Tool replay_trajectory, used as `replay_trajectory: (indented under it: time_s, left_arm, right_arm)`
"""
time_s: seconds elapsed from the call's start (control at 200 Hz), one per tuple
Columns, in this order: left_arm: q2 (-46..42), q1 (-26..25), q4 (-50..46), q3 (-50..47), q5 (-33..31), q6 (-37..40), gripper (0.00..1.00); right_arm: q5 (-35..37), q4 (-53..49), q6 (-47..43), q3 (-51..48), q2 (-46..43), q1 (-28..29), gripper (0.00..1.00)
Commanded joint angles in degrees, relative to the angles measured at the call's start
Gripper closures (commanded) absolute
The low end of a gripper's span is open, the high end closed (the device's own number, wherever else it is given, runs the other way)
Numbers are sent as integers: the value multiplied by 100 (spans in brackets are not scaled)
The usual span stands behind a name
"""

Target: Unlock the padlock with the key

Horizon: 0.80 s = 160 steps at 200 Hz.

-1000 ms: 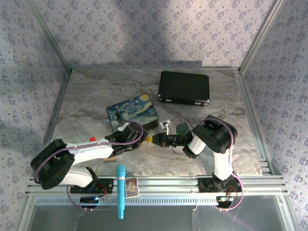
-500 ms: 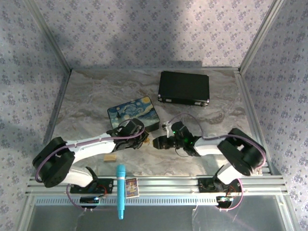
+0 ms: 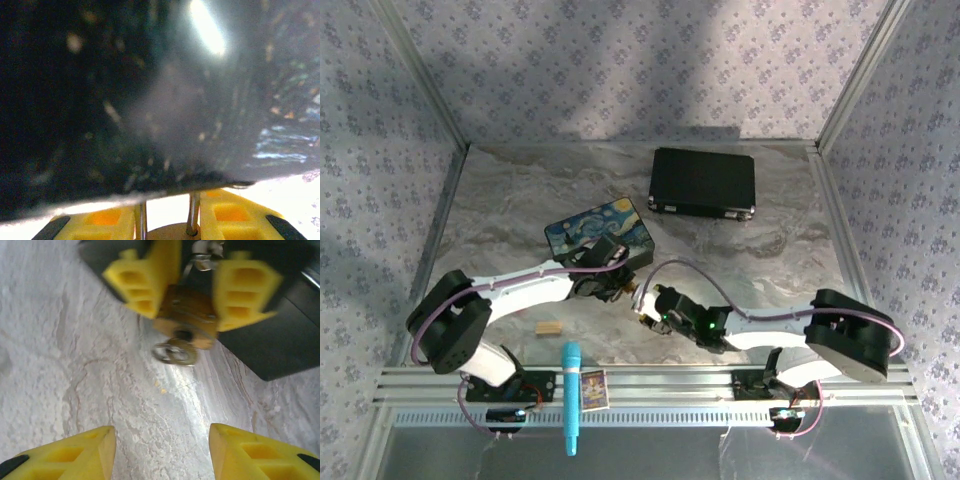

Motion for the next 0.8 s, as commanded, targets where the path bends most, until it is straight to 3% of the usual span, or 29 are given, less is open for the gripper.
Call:
replay_trajectory:
  time_s: [0.0, 0.245, 0.475, 0.605, 0.795]
  left_arm:
    - [187, 6, -443, 58, 435, -126, 97]
    - [229, 2, -343, 18, 484, -159, 97]
    - [262, 1, -269, -18, 523, -196, 97]
    - [282, 2, -200, -18, 571, -204, 97]
    - [297, 4, -130, -25, 636, -246, 97]
  right_arm:
    - [804, 29, -1059, 343, 302, 141, 48]
    - [1069, 560, -1075, 688, 775, 258, 53]
    - [1056, 422, -938, 810, 880, 266, 71]
    - [1032, 533, -884, 771, 961, 250, 76]
    - [796, 793, -780, 709, 997, 292, 76]
